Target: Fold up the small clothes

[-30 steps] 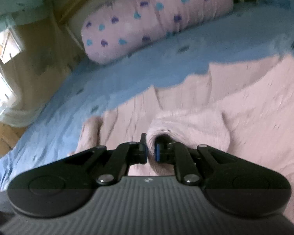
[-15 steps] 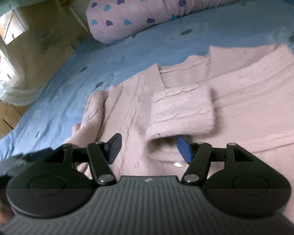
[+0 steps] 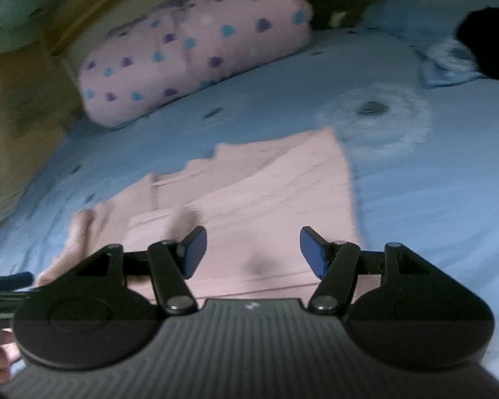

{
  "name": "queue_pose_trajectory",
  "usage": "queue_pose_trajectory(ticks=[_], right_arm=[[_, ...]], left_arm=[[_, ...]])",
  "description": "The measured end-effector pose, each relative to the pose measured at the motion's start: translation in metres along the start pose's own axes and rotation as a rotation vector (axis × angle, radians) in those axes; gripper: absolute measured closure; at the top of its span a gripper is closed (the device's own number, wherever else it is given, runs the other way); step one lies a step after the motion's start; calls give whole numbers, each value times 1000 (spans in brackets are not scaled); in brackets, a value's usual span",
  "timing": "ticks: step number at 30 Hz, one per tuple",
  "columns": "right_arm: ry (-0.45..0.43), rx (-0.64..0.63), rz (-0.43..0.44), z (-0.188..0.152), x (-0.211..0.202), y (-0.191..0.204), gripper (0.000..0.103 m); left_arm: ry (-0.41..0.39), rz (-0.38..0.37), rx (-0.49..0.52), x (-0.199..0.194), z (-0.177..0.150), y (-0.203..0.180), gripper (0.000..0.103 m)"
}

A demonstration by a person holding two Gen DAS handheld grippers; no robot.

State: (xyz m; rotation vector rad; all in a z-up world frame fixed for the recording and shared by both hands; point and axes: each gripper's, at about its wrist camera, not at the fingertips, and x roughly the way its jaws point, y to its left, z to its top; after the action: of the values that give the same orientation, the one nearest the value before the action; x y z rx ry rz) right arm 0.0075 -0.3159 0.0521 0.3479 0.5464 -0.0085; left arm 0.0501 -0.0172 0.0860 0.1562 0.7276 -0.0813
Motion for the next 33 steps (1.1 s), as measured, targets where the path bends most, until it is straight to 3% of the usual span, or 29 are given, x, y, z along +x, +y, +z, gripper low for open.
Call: queue_pose_trajectory(ticks=[6,11,18,21,23,25,26,28,33], right_arm=[[6,-52,-88,6,8,-11,39],[51,-15,-60,8,11,-18,39],[75,50,-82,11,14,-28,39],[88,75,-64,11,15,-30,39],[90,78,-63,12,16,-30,39],[94,74,-65,12,16,-29,39],[95,72,-65,12,16,-29,39],[100,70,-65,11,16,-29,39],[108,72,-71,11,16,-31,39]], left_arm=[[-6,-21,13,22,14,-55,0],[24,-19,32,53,17,-88,0],[-24,52,133,79,9,-112,1],[-32,62,146,84,6,-108,18],[-22,67,128,87,7,-102,42],[-19,35,79,87,9,-91,54],[-28,24,57,84,10,-86,65],[-49,19,44,76,11,-77,73],[-81,75,-28,63,13,-39,74]])
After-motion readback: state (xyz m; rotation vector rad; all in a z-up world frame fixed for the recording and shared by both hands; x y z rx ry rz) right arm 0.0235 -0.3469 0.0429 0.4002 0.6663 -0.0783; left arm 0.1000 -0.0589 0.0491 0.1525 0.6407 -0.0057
